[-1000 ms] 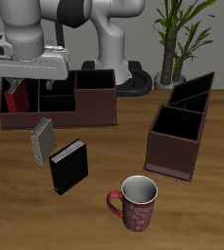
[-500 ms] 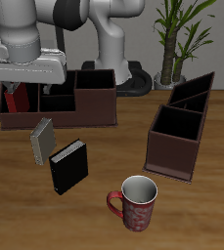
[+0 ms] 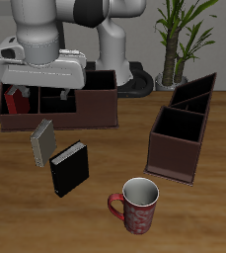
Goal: Place the red book into the back desk caddy's left compartment and place the black book into the back desk caddy's left compartment and place the yellow book into the left desk caddy's right compartment
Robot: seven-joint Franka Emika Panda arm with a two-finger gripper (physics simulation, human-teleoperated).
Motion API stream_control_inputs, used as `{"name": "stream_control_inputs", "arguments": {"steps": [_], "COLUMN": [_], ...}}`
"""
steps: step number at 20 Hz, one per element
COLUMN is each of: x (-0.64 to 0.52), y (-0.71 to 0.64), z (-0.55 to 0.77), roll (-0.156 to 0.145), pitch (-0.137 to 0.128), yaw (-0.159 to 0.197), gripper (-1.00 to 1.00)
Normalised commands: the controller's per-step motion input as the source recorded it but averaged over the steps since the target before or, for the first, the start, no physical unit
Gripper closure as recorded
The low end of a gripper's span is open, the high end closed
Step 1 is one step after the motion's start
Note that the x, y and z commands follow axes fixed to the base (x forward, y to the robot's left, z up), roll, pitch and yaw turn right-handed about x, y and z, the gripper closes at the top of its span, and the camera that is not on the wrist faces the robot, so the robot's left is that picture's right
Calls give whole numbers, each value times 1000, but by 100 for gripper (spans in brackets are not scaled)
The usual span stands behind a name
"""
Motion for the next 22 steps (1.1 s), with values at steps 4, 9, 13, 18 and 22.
{"name": "stream_control_inputs", "arguments": {"steps": [4,9,13,18,22], "x": [436,428,200,-37,-202], "y": [339,127,-56,-25,-23], "z": [75,-126,-269,-259,-225], "roll": [7,9,2,19,4], "pitch": [-30,1,-10,0,-44], "yaw": [-28,-95,-98,-96,-128], "gripper": [-100,-100,-100,-100,-100]}}
